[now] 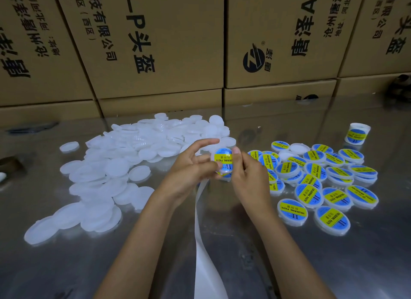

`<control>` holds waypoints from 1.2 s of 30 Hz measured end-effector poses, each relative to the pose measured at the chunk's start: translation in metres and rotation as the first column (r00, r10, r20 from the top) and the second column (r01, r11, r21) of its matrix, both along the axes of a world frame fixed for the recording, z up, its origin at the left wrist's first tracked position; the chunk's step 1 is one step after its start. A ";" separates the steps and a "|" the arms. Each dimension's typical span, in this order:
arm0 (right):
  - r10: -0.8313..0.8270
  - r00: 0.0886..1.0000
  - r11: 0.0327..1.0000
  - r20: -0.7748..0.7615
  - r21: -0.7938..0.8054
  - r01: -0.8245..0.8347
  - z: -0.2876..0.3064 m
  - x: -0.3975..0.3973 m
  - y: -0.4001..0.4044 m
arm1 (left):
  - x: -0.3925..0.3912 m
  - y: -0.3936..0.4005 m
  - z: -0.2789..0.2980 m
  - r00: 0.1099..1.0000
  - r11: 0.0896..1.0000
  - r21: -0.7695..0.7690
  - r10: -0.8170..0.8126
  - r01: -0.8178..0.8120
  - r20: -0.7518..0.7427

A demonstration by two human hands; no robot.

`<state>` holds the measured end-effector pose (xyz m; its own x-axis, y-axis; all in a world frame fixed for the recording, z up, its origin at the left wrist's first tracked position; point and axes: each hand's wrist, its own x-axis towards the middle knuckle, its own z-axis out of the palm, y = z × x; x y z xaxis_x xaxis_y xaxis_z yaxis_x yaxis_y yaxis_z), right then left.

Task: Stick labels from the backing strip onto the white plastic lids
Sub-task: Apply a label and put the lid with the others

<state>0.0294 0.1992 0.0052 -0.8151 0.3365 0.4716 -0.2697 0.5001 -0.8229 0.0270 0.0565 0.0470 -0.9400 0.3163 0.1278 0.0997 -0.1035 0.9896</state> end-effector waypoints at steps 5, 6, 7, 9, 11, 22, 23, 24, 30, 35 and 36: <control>0.145 0.989 0.976 -0.042 -0.156 -0.150 0.004 0.002 -0.002 | -0.001 -0.002 0.002 0.993 0.987 -0.139 0.064 -0.078 -0.102; 0.165 0.985 0.968 -0.046 -0.184 -0.171 0.004 0.002 -0.002 | 0.000 -0.001 0.002 0.990 0.985 -0.130 0.102 -0.115 -0.100; 0.183 0.982 0.963 -0.040 -0.196 -0.187 0.004 0.002 -0.003 | 0.000 0.000 0.002 0.987 0.985 -0.098 0.134 -0.142 -0.083; 0.209 0.978 0.967 0.010 -0.148 -0.205 0.003 0.002 -0.005 | 0.000 0.002 0.000 0.983 0.983 0.001 0.184 -0.184 -0.027; 0.207 0.976 0.977 0.069 -0.058 -0.203 0.001 0.004 -0.008 | 0.000 0.003 0.000 0.972 0.969 0.074 0.236 -0.235 0.001; 0.113 0.993 0.992 0.016 0.061 -0.114 0.001 0.005 -0.008 | 0.001 0.006 0.001 0.945 0.942 0.101 0.325 -0.321 -0.026; 0.101 0.995 0.993 0.009 0.055 -0.101 0.001 0.005 -0.008 | 0.001 0.006 0.002 0.945 0.943 0.081 0.326 -0.323 -0.031; 0.089 0.996 0.995 0.002 0.045 -0.089 0.000 0.004 -0.007 | 0.001 0.006 0.001 0.948 0.948 0.058 0.316 -0.314 -0.037; 0.039 0.999 0.998 -0.028 -0.047 -0.040 -0.001 0.000 -0.005 | 0.000 0.000 0.002 0.996 0.997 -0.025 0.076 -0.077 -0.038; 0.174 0.983 0.965 -0.052 -0.191 -0.181 0.003 0.000 -0.006 | 0.001 0.000 0.001 0.998 0.996 -0.084 -0.001 -0.004 -0.061; 0.193 0.980 0.955 -0.056 -0.218 -0.200 0.004 0.001 -0.005 | 0.002 0.001 0.000 0.997 0.995 -0.084 0.040 -0.045 -0.066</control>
<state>0.0299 0.1938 0.0092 -0.8605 0.2706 0.4317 -0.3738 0.2404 -0.8958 0.0288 0.0579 0.0473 -0.9436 0.2888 0.1620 0.1653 -0.0130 0.9862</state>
